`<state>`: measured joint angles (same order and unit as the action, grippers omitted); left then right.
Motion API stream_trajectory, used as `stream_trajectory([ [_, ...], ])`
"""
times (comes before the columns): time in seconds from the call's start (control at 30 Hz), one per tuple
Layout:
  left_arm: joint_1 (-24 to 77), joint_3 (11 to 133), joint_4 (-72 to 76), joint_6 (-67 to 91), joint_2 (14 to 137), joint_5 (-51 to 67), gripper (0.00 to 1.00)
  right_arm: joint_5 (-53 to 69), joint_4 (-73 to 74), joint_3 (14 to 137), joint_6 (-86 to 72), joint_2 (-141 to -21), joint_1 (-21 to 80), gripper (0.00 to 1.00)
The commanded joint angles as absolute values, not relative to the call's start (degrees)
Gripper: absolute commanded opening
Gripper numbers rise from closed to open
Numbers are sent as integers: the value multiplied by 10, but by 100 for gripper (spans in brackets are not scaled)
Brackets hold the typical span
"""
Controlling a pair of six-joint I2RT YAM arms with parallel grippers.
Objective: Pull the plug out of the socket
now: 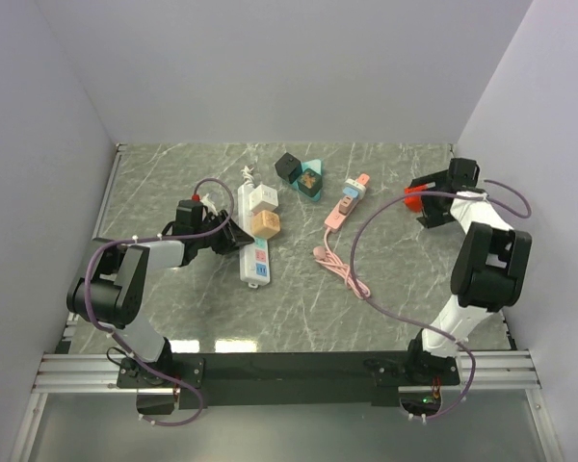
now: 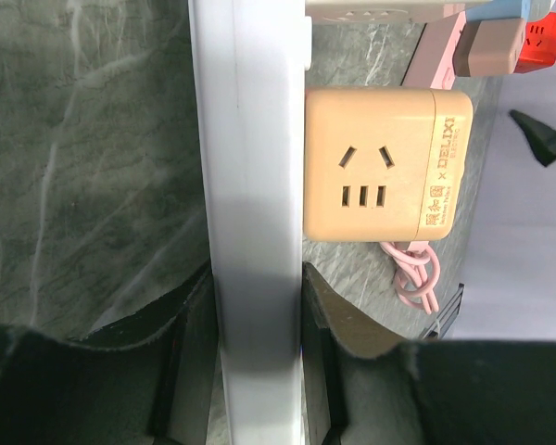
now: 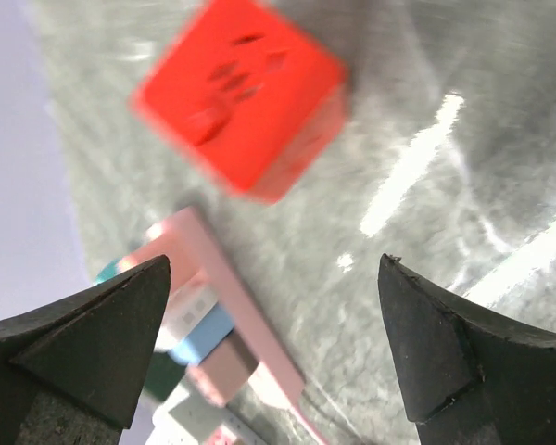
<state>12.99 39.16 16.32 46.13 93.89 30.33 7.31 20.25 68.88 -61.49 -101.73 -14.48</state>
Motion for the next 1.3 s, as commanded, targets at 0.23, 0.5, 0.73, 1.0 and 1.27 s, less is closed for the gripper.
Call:
stream_trajectory([
  [0.23,136,393,155,435,940,318,1,142,217,676,-462,-902,-85,97],
  [0.5,137,397,160,436,954,328,1,202,181,651,-322,-863,138,92],
  [0.73,138,396,156,438,953,339,1,188,213,770,-235,-975,246,100],
  [1.0,148,385,154,443,932,327,1,174,252,884,-222,-1092,308,100],
  [1.27,151,381,163,454,930,324,1,199,233,896,-263,-1135,340,100],
])
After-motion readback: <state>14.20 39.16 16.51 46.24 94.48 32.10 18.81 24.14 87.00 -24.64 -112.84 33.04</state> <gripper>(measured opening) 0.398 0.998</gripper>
